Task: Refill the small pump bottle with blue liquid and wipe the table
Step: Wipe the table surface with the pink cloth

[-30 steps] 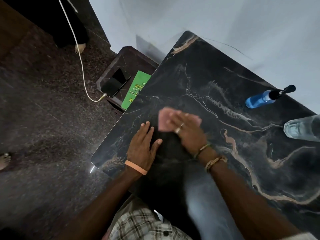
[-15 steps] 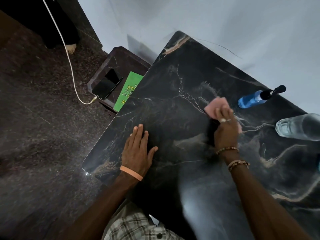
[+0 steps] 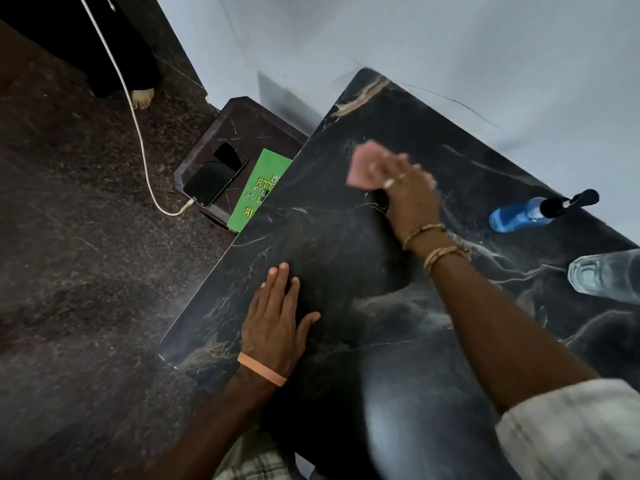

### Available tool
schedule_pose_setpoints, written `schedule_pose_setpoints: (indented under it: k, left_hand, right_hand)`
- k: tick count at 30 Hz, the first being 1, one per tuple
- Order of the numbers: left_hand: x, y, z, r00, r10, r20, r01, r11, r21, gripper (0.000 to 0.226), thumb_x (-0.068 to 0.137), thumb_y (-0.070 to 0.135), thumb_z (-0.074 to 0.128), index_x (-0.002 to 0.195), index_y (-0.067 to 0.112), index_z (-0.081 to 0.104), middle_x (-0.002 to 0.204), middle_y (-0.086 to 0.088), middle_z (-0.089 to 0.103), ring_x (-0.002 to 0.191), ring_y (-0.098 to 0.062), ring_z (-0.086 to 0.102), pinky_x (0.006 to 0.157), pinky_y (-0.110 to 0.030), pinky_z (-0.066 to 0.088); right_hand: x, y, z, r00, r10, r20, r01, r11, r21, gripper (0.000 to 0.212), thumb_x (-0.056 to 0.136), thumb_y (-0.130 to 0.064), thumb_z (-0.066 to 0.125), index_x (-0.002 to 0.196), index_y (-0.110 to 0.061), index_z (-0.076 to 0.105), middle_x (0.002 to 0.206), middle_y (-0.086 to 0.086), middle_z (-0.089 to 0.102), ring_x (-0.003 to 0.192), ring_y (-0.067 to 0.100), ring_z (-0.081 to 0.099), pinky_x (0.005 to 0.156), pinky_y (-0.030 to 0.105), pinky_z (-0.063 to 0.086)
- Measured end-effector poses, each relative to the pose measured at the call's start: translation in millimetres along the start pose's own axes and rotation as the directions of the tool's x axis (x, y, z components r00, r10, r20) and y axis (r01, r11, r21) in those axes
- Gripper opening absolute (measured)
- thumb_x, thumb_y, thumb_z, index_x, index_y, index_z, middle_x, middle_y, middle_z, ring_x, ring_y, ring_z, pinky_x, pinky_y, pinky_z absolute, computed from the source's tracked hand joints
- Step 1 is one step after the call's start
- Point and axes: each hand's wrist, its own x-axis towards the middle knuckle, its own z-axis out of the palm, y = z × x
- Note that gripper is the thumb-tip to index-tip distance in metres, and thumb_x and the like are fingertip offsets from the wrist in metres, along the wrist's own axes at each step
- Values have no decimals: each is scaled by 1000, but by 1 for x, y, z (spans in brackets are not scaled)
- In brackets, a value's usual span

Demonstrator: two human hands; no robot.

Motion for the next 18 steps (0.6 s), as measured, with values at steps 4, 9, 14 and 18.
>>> schedule_pose_setpoints:
  k: [4,9,14,18]
  left_hand:
    - [-2,2,1,999,-20,-34,18,999,-39,64,86,42,61,134,1,50,149,-17,36,140,-33,30,111,-46,28]
    - [0,0,5,1000,-13,-20,12,999,-44,66,83,42,66,133,1,52,148,-17,37,139,-33,32,111,-47,30]
    - [1,-1,-3,1000,10,7,-10,994,-110,65,87,43,63,137,4,48,151,-13,34,142,-29,27,114,-43,27]
    - [7,-4,-18,968,-247,-42,175,785,-594,52,92,36,58,137,11,48,143,-3,48,134,-8,41,112,-29,34]
  right_hand:
    - [-46,7,-6,885,466,5,-466,885,28,76,73,12,50,144,-15,43,152,9,36,139,37,29,111,49,28]
    - [-147,-60,16,990,-126,58,126,992,5,47,88,-14,50,134,-10,56,143,14,49,131,44,43,108,55,35]
    - [-39,-35,2,956,274,107,-279,960,38,67,83,4,44,145,-20,42,155,5,32,144,35,23,117,47,18]
    - [-3,-108,18,984,104,142,-117,990,83,65,88,4,39,145,-26,40,158,0,26,146,32,15,118,45,11]
